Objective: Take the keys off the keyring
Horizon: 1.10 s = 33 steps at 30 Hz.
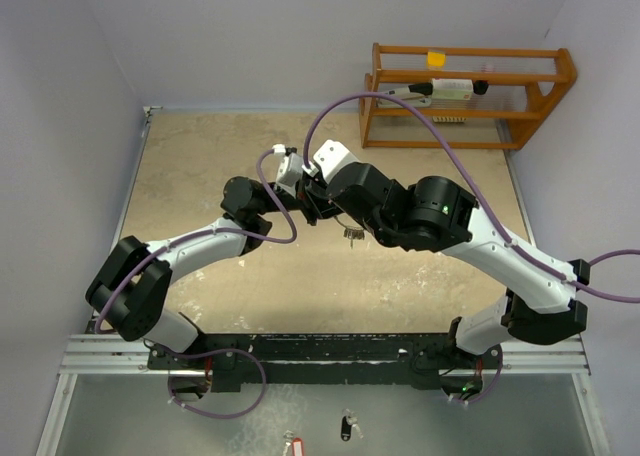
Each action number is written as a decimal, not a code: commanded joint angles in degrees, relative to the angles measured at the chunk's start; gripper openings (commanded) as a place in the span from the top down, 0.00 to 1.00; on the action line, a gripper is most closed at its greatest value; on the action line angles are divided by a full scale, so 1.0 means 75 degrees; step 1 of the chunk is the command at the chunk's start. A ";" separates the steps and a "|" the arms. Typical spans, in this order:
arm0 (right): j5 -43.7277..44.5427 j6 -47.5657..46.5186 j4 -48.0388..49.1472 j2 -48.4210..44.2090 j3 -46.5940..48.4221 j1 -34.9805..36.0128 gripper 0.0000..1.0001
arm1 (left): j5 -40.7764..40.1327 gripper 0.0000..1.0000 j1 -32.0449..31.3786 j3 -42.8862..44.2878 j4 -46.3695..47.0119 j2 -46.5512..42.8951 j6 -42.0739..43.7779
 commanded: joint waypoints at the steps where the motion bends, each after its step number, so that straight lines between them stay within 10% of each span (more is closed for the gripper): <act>1: 0.0465 -0.0079 0.0341 -0.0346 0.0120 0.0043 1.00 | -0.0031 1.00 -0.0020 -0.0005 -0.0066 -0.0121 0.0219; 10: 0.0574 -0.0291 0.0648 -0.0445 0.0092 0.0040 1.00 | -0.0207 1.00 -0.0045 0.0240 -0.2166 -0.0481 0.1625; 33: 0.0362 -0.0216 0.0647 -0.0416 -0.0092 0.0055 1.00 | -0.0185 0.78 -0.0070 0.0093 -0.0043 -0.0206 0.0085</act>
